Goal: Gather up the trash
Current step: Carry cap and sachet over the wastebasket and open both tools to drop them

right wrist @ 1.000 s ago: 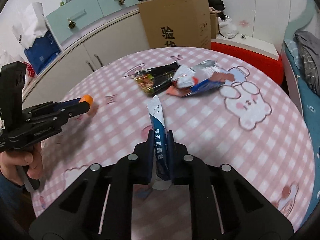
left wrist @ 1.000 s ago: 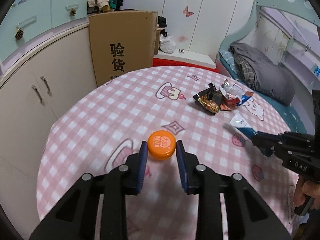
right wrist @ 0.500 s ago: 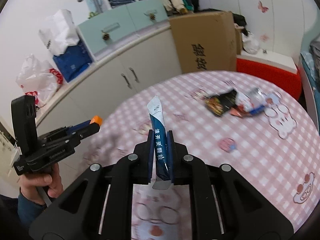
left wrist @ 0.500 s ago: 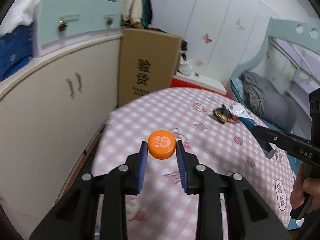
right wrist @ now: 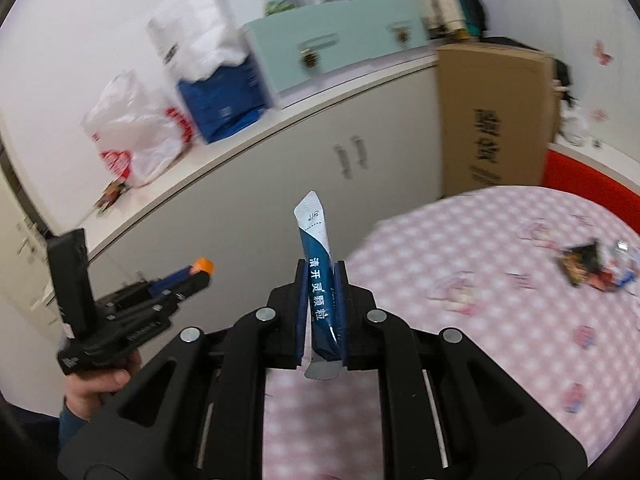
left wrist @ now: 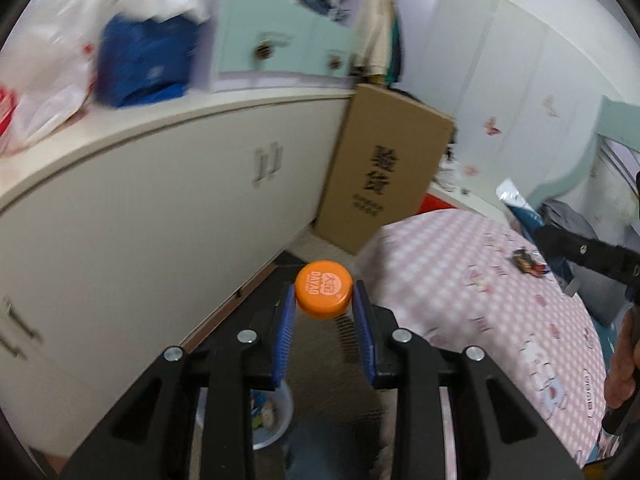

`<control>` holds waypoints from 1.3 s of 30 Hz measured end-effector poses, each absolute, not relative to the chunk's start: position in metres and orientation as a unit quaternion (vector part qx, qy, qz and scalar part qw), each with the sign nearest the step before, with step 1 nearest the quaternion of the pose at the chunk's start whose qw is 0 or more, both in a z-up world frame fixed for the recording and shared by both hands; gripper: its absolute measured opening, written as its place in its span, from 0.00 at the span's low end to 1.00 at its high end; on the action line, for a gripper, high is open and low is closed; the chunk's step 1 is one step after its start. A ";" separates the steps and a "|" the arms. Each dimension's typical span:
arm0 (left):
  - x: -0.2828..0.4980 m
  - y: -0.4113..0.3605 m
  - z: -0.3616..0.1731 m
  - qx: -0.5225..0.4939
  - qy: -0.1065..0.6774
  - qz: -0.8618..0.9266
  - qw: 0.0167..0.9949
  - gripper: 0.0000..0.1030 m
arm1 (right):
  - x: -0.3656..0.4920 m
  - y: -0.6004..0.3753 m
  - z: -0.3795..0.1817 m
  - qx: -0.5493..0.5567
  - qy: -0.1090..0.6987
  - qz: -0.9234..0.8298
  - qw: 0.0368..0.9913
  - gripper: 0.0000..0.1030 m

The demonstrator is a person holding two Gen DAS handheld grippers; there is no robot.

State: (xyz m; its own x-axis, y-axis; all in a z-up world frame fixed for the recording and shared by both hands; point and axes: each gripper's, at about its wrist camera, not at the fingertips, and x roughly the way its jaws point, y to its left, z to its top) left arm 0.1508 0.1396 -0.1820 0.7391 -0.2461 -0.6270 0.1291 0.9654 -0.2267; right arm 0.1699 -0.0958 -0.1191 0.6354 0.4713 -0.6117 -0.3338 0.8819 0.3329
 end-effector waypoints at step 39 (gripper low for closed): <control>0.228 0.248 -0.449 -0.151 0.580 -0.062 0.798 0.45 | 0.288 0.119 -0.374 0.070 0.639 0.186 0.743 0.14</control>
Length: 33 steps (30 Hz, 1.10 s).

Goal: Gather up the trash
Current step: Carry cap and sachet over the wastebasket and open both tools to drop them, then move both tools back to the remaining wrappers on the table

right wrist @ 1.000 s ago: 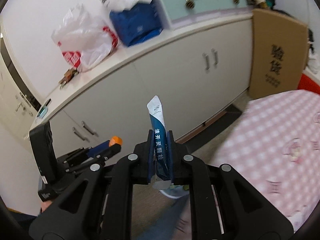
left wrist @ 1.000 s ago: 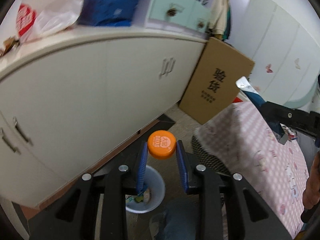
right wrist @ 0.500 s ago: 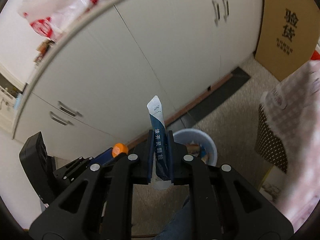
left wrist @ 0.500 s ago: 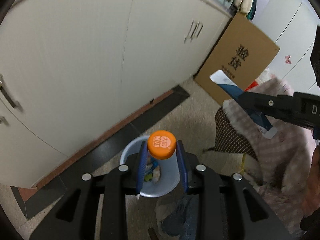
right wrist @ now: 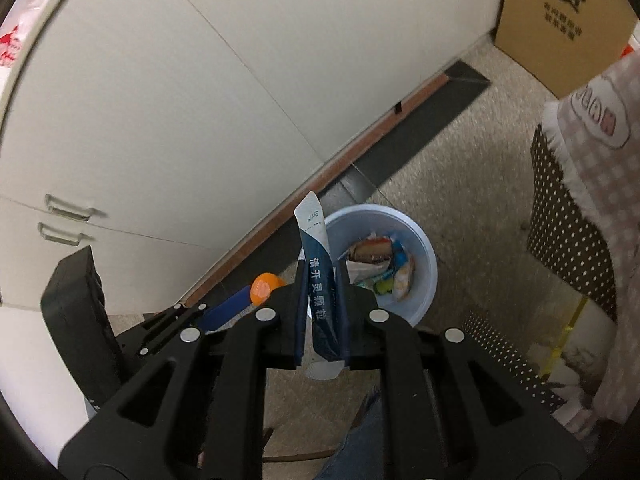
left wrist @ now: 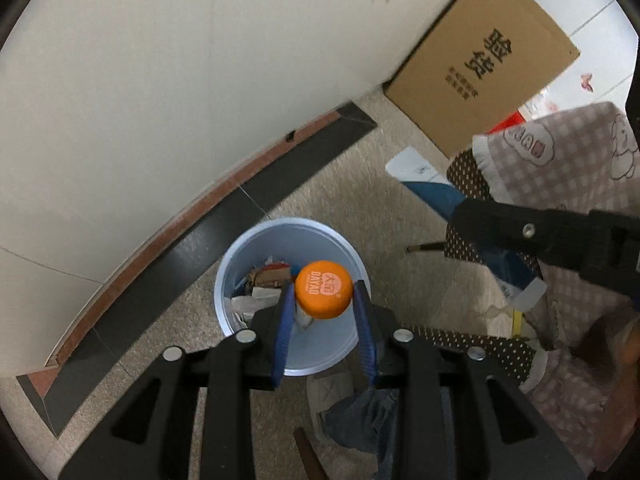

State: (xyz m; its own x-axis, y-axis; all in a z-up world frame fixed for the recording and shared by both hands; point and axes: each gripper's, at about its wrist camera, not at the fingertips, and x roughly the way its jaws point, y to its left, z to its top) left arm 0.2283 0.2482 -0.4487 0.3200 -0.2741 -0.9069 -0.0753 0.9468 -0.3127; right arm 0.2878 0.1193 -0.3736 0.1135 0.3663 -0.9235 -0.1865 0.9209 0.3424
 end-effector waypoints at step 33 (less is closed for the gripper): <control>0.163 0.244 -0.268 -0.090 0.463 0.025 0.882 0.87 | 0.242 0.077 -0.215 0.044 0.496 0.231 0.836 0.94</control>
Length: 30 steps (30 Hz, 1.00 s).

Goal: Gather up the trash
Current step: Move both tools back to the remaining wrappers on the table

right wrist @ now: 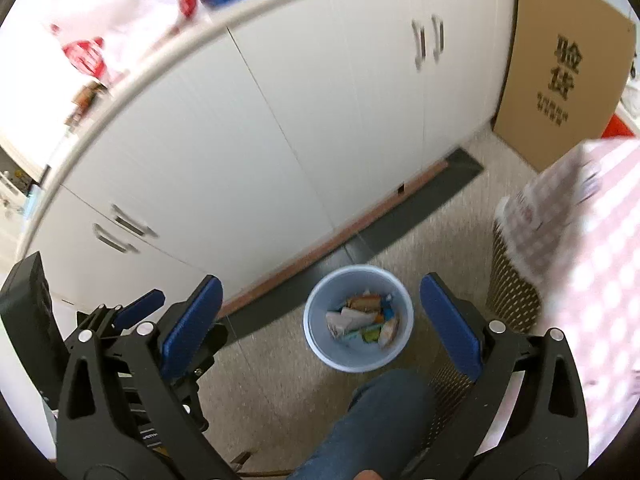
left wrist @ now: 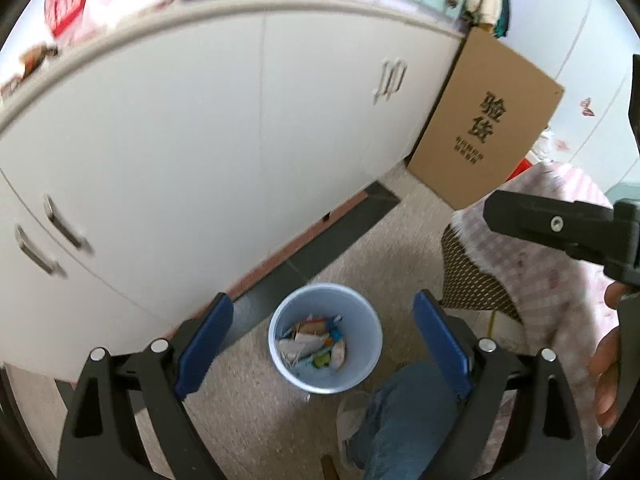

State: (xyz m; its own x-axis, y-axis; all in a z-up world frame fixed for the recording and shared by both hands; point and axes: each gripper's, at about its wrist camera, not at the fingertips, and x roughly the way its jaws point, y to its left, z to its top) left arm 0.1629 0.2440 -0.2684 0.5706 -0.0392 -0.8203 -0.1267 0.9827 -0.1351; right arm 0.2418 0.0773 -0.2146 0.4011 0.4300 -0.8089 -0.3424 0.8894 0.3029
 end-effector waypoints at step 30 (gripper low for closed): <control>0.153 -0.033 -0.124 0.000 0.314 -0.182 0.932 0.90 | 0.108 -0.248 -0.081 0.170 0.271 0.044 0.946 0.94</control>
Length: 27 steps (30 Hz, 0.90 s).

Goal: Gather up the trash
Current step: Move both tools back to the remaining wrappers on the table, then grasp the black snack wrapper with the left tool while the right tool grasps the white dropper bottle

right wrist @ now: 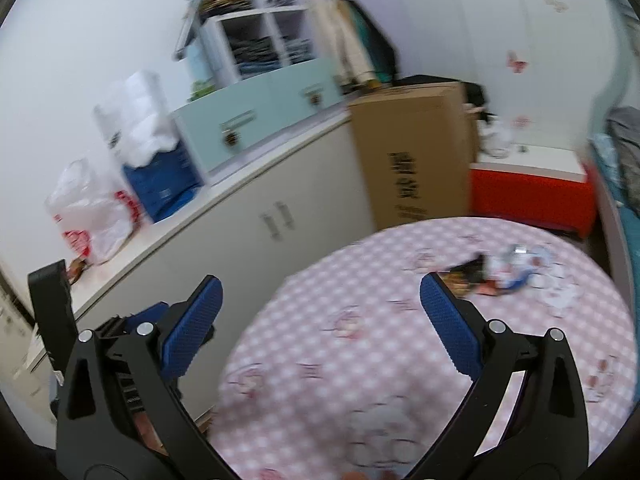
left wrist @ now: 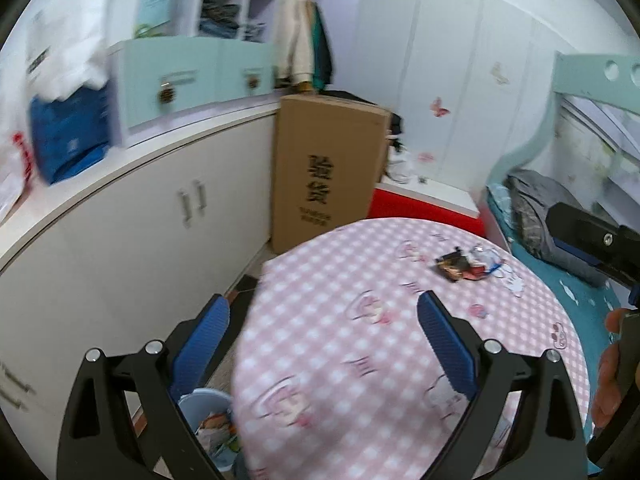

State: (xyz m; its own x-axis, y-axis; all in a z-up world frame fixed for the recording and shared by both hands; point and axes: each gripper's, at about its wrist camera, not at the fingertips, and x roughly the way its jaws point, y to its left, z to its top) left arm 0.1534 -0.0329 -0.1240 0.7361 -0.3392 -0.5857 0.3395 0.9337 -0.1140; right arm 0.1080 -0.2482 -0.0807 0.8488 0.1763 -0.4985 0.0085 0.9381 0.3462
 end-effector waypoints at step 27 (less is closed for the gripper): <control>0.285 -0.285 -0.230 0.191 0.363 -0.329 0.851 0.90 | 0.233 -0.426 -0.212 0.197 0.434 -0.096 0.874 0.55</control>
